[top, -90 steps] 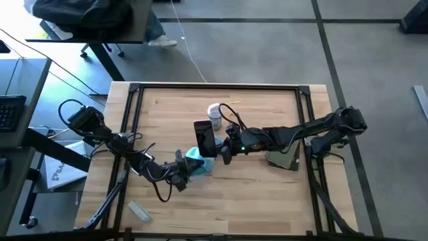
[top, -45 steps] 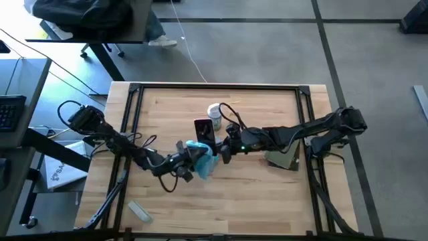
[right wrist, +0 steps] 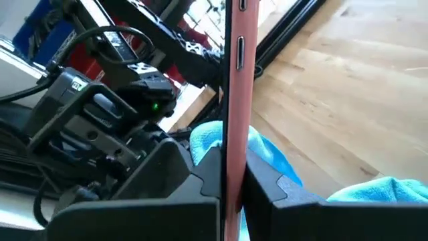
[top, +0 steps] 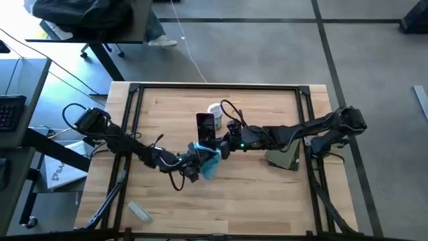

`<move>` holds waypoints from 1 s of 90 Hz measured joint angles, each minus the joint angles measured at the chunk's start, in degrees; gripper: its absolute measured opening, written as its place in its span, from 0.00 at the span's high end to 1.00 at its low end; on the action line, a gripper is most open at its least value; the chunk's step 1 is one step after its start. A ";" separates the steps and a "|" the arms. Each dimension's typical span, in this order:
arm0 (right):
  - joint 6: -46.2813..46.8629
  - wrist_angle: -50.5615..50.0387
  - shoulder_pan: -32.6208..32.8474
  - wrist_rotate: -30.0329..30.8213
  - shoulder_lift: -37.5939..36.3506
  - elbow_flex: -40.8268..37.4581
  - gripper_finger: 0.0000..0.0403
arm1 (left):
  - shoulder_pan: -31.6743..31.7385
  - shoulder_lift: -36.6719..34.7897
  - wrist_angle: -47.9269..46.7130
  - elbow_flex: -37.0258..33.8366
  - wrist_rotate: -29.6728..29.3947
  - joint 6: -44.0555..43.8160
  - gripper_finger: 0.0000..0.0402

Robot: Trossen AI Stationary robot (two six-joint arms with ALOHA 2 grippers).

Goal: Apply microfiber cloth
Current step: Wipe the front and back of the pink cellphone with a blue microfiber cloth

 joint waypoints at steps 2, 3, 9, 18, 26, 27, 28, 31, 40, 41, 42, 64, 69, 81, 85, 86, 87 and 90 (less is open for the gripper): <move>0.00 -0.02 0.02 -0.13 0.00 0.00 1.00 | 0.00 0.01 0.17 0.41 0.00 0.31 1.00; 0.00 -0.04 0.03 -0.14 0.00 0.00 1.00 | 0.00 0.01 0.17 0.62 0.01 0.42 1.00; 0.03 -0.40 0.09 -0.62 0.00 0.00 1.00 | -0.14 0.01 0.59 1.87 -0.71 1.33 1.00; 0.21 -0.20 0.29 -0.64 0.00 0.02 1.00 | -0.73 0.01 0.82 2.59 -3.54 3.69 1.00; 0.22 -0.27 0.42 0.05 0.00 0.02 1.00 | -0.72 0.03 0.69 2.61 -6.84 4.92 1.00; 0.22 -0.23 0.43 0.19 0.00 0.02 1.00 | -0.70 0.03 0.67 2.59 -7.16 4.90 1.00; 0.22 -0.20 0.44 0.35 0.00 0.02 1.00 | -0.70 0.03 0.67 2.56 -7.43 4.88 1.00; 0.22 -0.15 0.44 0.56 0.00 0.02 1.00 | -0.67 0.03 0.71 2.37 -8.08 4.71 1.00; 0.11 -0.47 0.44 0.59 0.02 0.02 1.00 | -0.67 0.01 0.74 1.64 -9.19 4.29 1.00; 0.08 -0.56 0.44 0.58 0.02 0.02 1.00 | -0.69 0.01 0.72 1.59 -9.42 4.28 1.00; 0.07 -0.62 0.44 0.60 0.02 0.02 1.00 | -0.70 0.01 0.71 1.55 -9.66 4.26 1.00; -0.04 -0.87 0.54 0.74 0.04 -0.02 1.00 | -1.43 -0.09 1.37 0.02 -16.00 2.99 1.00; -0.33 -1.11 0.61 0.47 -0.02 -0.02 1.00 | -2.12 -0.10 1.40 -0.36 -17.15 2.11 1.00; -0.69 -1.72 0.74 -0.58 -0.38 -0.15 1.00 | -3.80 -0.11 1.33 -1.00 -20.65 1.41 1.00; -0.70 -1.70 0.74 -0.67 -0.53 -0.15 1.00 | -4.19 -0.19 1.41 -1.00 -22.47 1.51 1.00; -0.70 -1.70 0.74 -0.70 -0.60 -0.15 1.00 | -4.29 -0.20 1.42 -1.00 -23.00 1.57 1.00; -0.69 -1.77 0.74 -0.74 -0.70 -0.15 1.00 | -4.38 -0.21 1.42 -1.00 -23.50 1.63 1.00; -0.68 -2.25 0.74 -0.89 -1.00 -0.15 1.00 | -4.70 -0.21 1.38 -1.00 -24.75 1.68 1.00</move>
